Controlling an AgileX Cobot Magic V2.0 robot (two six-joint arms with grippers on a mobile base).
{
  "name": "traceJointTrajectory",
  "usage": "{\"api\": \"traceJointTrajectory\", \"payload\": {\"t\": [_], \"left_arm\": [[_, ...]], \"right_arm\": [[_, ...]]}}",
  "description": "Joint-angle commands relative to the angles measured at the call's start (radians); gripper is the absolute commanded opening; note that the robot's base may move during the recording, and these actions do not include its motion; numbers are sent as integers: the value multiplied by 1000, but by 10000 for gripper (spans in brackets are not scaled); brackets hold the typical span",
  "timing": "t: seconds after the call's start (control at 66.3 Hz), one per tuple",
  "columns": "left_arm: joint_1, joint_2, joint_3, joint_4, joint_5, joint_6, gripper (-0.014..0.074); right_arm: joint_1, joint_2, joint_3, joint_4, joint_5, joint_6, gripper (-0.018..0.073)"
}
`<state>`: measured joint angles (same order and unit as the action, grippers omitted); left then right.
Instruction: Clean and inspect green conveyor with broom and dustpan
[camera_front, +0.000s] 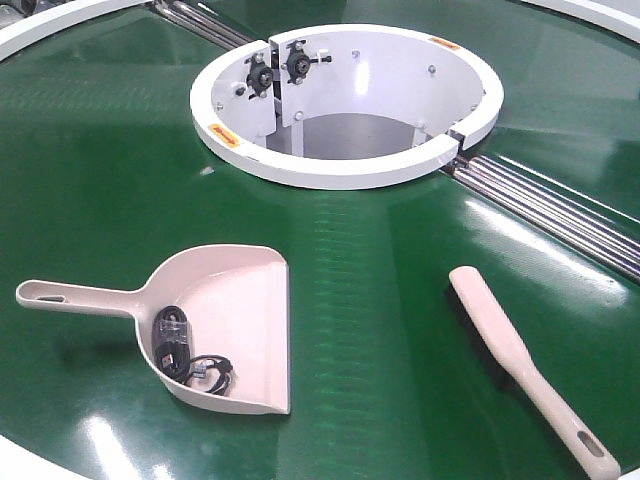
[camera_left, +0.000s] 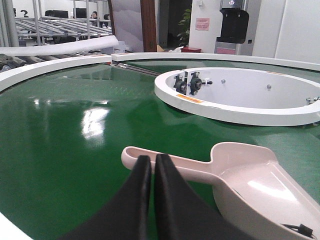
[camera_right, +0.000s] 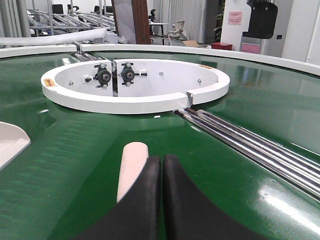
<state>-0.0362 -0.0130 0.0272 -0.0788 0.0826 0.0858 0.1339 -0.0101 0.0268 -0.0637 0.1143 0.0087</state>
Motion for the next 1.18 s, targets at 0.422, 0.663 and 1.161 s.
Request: {"api": "traceJointTrajectory", "payload": {"t": [0.422,0.663,1.161], "left_arm": [[0,-14,30,-2,-70,-11,-8],[0,-14,30,-2,-70,-11,-8],[0,-14,30,-2,-70,-11,-8]], "right_arm": [[0,-17,22,-12,-73,-9,-10],[0,-17,22,-12,-73,-9,-10],[0,-17,22,-12,-73,-9,-10]]}}
